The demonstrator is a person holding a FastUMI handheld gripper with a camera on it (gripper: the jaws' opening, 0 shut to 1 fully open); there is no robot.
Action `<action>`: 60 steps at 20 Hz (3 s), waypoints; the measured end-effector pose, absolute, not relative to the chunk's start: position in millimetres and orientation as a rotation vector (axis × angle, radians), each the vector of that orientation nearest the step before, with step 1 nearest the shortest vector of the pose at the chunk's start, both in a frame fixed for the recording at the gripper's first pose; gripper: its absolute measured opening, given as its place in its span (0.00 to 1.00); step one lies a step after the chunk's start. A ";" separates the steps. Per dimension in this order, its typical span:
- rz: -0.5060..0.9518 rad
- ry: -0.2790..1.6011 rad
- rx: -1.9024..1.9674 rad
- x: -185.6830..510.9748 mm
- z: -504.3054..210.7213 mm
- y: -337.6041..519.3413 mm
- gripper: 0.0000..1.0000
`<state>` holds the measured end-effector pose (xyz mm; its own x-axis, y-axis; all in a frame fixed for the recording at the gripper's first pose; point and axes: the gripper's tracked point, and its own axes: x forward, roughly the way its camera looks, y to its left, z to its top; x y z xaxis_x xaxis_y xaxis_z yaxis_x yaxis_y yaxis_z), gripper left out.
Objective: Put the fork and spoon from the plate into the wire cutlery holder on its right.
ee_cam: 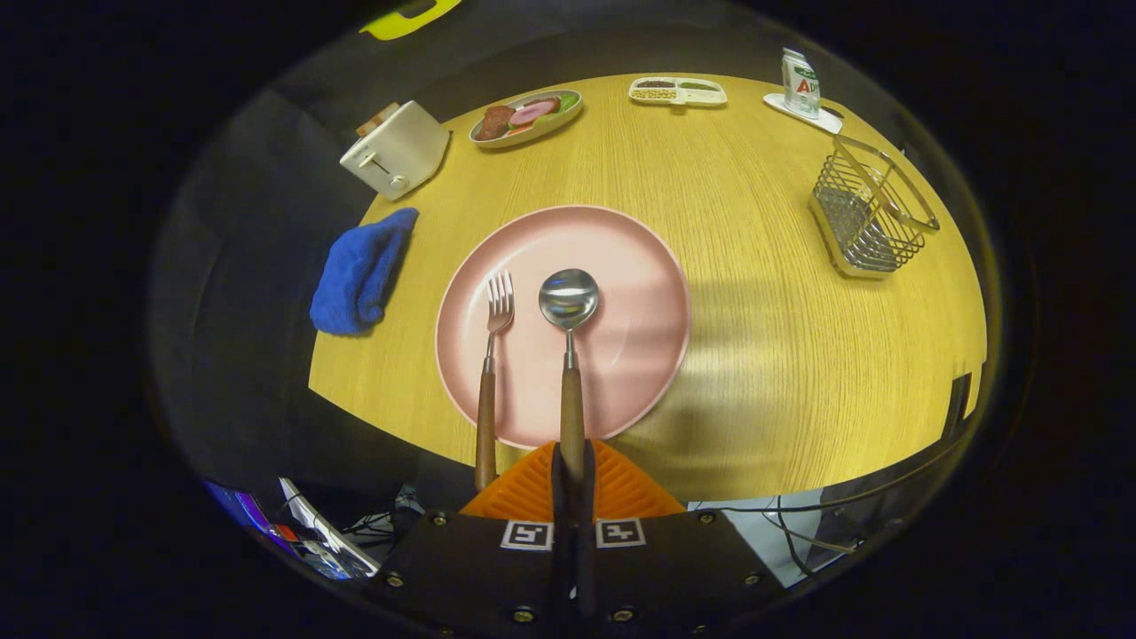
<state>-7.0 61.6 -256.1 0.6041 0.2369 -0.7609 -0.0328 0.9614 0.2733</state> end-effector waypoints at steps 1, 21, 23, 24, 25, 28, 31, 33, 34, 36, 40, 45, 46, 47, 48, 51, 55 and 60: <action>0.156 0.901 0.250 -6.4 -253.7 60.8 0.03; -0.218 0.671 0.530 -2.6 -167.0 -123.4 0.03; -0.235 0.705 0.532 -0.5 -171.8 -132.9 0.03; -0.240 0.722 0.536 -0.1 -172.8 -135.5 0.03; -0.243 0.728 0.543 1.9 -171.6 -136.9 0.03; -0.262 0.757 0.550 7.2 -168.8 -144.1 0.03; -0.272 0.766 0.549 11.7 -164.3 -149.3 0.05; -0.266 0.762 0.565 15.4 -160.7 -150.5 0.07; -0.264 0.749 0.579 18.8 -156.6 -151.5 0.12; -0.274 0.723 0.581 20.1 -150.2 -156.0 0.18; -0.280 0.694 0.560 16.4 -141.3 -155.9 0.49; -0.245 0.694 0.571 13.2 -139.4 -142.9 0.49; -0.238 0.695 0.572 12.5 -140.0 -139.4 0.49; -0.230 0.699 0.571 12.1 -140.8 -136.3 0.49; -0.222 0.701 0.567 12.7 -141.2 -132.5 0.49; -0.188 0.718 0.540 15.8 -144.0 -115.5 0.49; -0.113 0.744 0.473 28.2 -147.6 -76.6 0.49; 0.023 0.812 0.405 43.0 -161.0 -4.6 0.49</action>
<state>43.0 -4.6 -161.0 0.6918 0.1733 -0.7010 0.1340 0.9231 0.3605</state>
